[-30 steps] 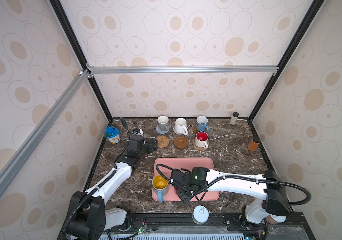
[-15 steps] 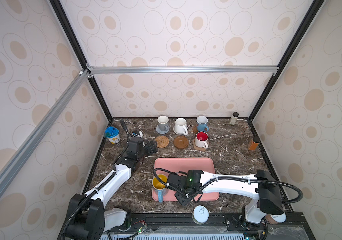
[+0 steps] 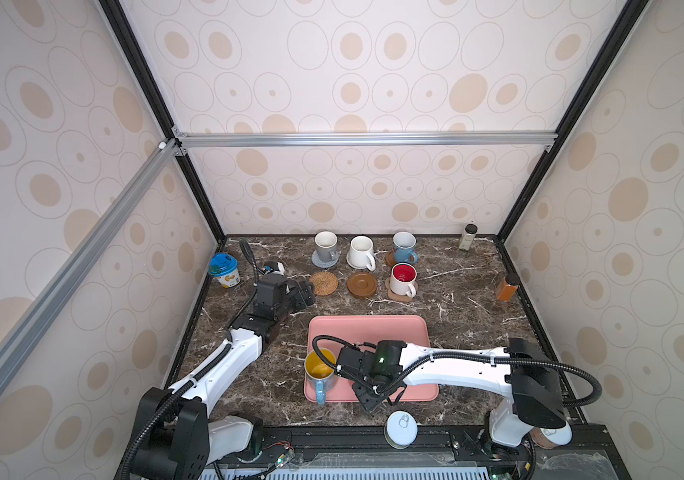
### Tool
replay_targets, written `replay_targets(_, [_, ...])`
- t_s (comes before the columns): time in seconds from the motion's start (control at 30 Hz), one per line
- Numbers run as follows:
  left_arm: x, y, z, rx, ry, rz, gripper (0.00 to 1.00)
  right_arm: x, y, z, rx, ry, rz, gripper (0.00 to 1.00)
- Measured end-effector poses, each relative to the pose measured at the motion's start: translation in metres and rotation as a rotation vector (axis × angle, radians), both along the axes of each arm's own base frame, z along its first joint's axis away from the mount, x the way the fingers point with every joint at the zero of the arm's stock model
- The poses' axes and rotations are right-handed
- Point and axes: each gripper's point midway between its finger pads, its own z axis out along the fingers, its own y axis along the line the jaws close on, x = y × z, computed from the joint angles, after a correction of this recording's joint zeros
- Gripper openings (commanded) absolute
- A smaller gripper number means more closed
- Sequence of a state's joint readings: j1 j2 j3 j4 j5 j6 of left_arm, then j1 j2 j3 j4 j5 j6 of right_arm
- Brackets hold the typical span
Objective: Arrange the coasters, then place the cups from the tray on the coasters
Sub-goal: 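Lower right gripper into the red mug and grip its rim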
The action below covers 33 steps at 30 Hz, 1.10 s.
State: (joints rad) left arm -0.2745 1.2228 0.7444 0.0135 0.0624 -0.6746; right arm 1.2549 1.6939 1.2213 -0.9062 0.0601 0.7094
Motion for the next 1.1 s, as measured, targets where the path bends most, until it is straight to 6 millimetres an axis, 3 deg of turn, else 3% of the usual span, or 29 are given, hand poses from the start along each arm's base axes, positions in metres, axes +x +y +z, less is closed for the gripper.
replay_targets(0.33, [0.002, 0.000, 0.000, -0.004, 0.002, 0.005, 0.89, 0.016, -0.012, -0.006, 0.020, 0.018, -0.091, 0.45])
replay_targets(0.57, [0.018, -0.005, 0.004, -0.004, 0.001, 0.005, 0.89, 0.028, -0.015, -0.006, 0.030, 0.022, -0.121, 0.43])
replay_targets(1.1, [0.023, -0.005, 0.001, -0.003, 0.007, 0.006, 0.89, 0.034, -0.014, -0.013, 0.024, 0.040, -0.095, 0.37])
